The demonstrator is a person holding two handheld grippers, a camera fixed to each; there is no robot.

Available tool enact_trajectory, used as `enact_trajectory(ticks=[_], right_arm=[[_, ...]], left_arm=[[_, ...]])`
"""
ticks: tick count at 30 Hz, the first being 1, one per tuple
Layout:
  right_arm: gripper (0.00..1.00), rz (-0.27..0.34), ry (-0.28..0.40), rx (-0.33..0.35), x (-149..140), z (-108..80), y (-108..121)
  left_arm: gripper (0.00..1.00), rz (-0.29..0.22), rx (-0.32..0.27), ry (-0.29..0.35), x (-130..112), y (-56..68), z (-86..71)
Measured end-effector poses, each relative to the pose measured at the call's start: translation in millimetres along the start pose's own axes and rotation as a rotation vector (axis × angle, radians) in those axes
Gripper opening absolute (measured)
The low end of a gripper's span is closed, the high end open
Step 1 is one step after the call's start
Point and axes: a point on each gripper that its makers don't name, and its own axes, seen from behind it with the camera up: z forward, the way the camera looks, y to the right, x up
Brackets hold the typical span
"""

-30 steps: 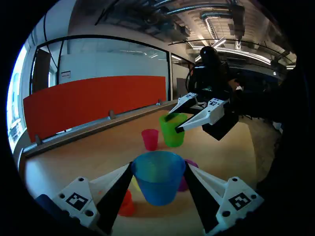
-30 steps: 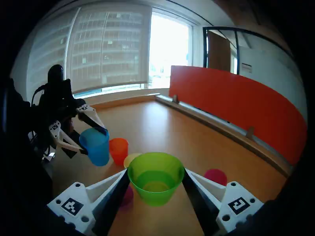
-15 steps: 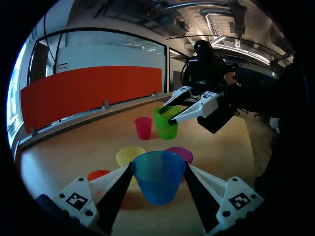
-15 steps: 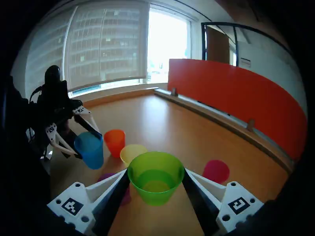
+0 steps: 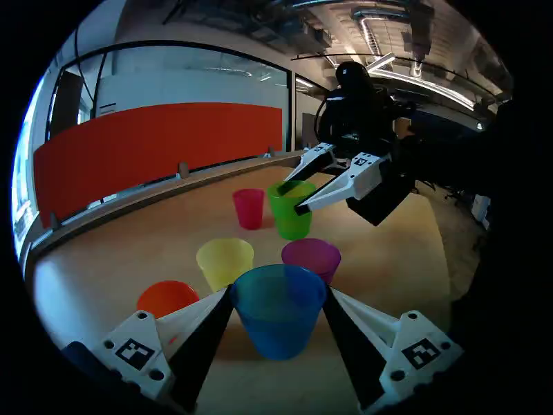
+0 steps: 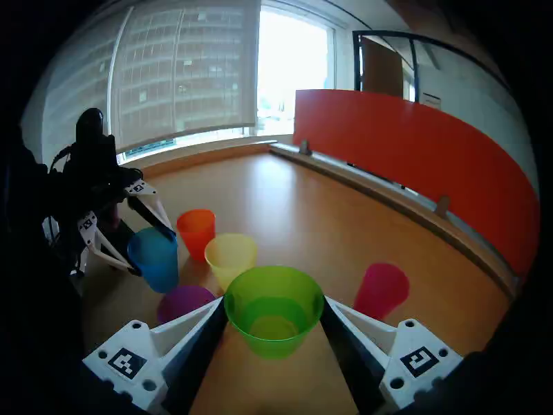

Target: Pour water

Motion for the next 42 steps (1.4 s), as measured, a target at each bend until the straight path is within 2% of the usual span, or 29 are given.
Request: enact_trajectory(ticks=[18,42], right_arm=[[0.92,-0.003,-0.060,0.008,-27.1,12.2,2.0],[0.92,0.004,-0.106,0.015,-50.3,19.7,-2.9]], left_arm=[[0.89,-0.008,-0.008,-0.048,-20.4,0.2,8.7],[0.89,0.022,-0.018,-0.127,-35.1,0.7,8.6]])
